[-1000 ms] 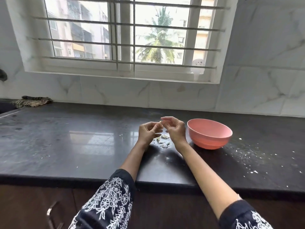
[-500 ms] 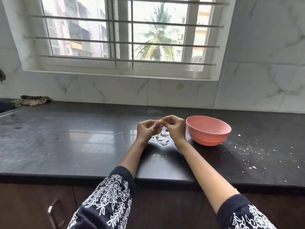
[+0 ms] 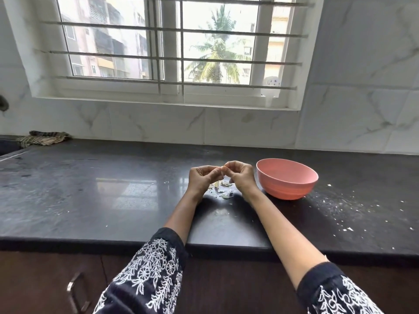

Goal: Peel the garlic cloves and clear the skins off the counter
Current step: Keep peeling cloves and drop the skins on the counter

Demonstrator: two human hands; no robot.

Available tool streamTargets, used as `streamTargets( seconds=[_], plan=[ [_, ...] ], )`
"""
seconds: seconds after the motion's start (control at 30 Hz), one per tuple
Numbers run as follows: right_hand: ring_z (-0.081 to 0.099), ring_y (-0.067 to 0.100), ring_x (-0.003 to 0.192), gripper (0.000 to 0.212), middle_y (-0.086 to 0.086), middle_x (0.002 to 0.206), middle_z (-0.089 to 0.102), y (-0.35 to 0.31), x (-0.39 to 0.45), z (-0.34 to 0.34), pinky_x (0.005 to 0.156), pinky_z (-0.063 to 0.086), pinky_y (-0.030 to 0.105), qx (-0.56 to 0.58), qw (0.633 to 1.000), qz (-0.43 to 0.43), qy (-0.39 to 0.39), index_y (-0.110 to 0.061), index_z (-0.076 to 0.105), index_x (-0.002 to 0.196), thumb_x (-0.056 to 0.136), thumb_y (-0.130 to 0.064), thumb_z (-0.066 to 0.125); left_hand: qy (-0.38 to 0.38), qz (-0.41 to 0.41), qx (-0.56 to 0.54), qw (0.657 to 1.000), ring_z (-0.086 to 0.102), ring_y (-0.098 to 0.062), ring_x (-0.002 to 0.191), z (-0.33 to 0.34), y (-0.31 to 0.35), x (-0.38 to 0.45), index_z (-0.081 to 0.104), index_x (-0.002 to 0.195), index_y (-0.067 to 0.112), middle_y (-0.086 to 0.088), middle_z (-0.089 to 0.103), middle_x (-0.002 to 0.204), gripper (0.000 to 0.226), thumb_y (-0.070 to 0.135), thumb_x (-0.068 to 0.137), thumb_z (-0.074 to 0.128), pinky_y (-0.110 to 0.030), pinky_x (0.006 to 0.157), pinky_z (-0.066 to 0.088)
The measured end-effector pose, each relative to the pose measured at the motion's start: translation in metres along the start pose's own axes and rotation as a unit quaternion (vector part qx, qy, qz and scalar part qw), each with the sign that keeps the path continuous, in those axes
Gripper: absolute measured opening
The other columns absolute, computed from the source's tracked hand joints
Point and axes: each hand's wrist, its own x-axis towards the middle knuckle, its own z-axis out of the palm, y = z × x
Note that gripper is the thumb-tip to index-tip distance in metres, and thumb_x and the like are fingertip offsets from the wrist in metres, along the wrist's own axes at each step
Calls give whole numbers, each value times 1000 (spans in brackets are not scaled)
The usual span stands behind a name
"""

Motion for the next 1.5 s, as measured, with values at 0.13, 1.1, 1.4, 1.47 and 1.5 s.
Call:
streamTargets(
  seconds=[0.13,1.1,1.4,1.47,1.5],
  plan=[
    [49,-4,48,25,-1,64,54,3,1,1,45,37,13,-29,999,-11,-30,-17,54,70,87,0,59,0,11,24,1000,64,-5,56,-2,-2,0,66,95,-11,3,69,59,19,2,82,67,-16,59,52],
    [44,6,65,23,-8,67,50,3,2,8,60,35,19,-116,987,-100,-38,-26,52,74,89,-10,60,-10,-74,-130,989,69,-10,69,-4,-3,4,68,83,6,-2,72,70,4,8,82,65,-19,71,56],
    [46,13,70,12,-2,75,54,6,1,6,59,33,12,-165,980,-106,-41,-17,55,81,86,-7,61,79,-76,-224,968,67,-8,60,-6,5,6,63,82,0,1,69,62,9,3,89,57,-18,64,56],
    [47,14,71,13,0,76,55,6,2,7,60,33,13,-169,979,-110,-33,-17,55,81,86,-6,61,81,-75,-216,970,67,-8,59,-6,5,4,63,82,1,2,69,62,9,3,89,57,-17,63,56],
    [47,14,71,13,0,77,55,5,1,7,61,34,13,-169,979,-110,-29,-16,55,81,86,-6,61,82,-75,-214,971,67,-8,58,-5,6,4,63,81,1,3,69,61,10,3,89,57,-16,62,55]
  ],
)
